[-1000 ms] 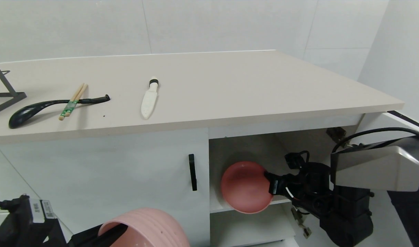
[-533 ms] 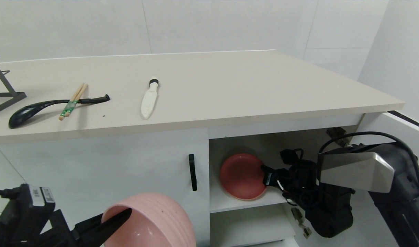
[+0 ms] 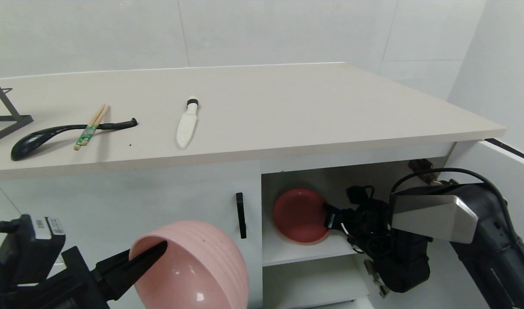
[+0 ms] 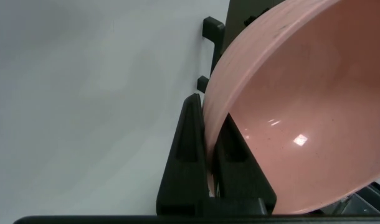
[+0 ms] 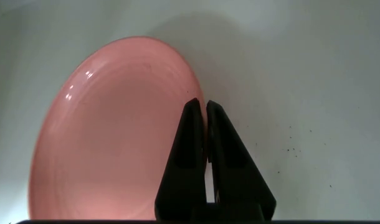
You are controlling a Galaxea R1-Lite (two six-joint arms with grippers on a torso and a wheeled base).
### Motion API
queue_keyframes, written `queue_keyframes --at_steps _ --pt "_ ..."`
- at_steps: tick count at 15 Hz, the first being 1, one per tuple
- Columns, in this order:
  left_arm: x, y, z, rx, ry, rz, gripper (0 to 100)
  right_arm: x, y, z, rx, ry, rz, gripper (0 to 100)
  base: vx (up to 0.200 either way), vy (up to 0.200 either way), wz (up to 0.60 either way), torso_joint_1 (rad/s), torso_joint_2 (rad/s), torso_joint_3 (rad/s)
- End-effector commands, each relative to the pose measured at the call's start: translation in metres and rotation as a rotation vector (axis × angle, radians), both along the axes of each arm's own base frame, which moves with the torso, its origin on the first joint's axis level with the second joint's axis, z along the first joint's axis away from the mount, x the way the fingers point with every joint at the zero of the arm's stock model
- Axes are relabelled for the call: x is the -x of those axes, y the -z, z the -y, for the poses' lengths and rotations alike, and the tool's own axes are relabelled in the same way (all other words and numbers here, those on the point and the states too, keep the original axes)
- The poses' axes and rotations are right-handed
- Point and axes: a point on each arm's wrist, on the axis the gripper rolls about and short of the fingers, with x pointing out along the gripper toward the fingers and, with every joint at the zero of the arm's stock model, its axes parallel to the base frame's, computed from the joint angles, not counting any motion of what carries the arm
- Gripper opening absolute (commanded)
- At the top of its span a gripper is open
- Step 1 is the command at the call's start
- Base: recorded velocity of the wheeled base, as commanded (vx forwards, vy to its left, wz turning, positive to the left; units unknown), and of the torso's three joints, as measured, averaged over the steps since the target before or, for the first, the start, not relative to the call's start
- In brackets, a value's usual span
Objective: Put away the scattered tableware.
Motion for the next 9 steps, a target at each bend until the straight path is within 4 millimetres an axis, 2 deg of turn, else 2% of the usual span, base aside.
queue_keyframes --at_steps 1,5,6,7,8,9 --pt "-0.010 0.001 0.009 -0.022 -0.001 -0.026 0 0.000 0.005 0.001 0.003 0.002 -0.008 100 0.000 0.000 0.00 0.000 0.00 0.000" --pt "-0.024 0.010 0.027 -0.035 0.031 -0.039 0 -0.001 0.004 0.005 0.006 0.011 -0.006 100 0.000 0.000 0.00 0.000 0.00 0.000" --pt "-0.030 0.012 0.032 -0.049 0.031 -0.022 0 -0.001 -0.003 0.005 0.005 0.012 0.007 100 0.000 0.000 0.00 0.000 0.00 0.000" --pt "-0.037 0.016 0.038 -0.081 0.022 0.009 0 0.004 -0.033 0.004 -0.012 0.003 0.048 100 0.000 0.000 0.00 0.000 0.00 0.000" --pt "-0.039 0.019 0.040 -0.098 0.009 0.019 0 0.012 -0.046 0.005 -0.015 -0.001 0.052 100 0.000 0.000 0.00 0.000 0.00 0.000" --pt "-0.036 0.026 0.051 -0.145 0.007 0.055 0 0.046 -0.083 0.005 -0.016 -0.028 0.051 100 0.000 0.000 0.00 0.000 0.00 0.000"
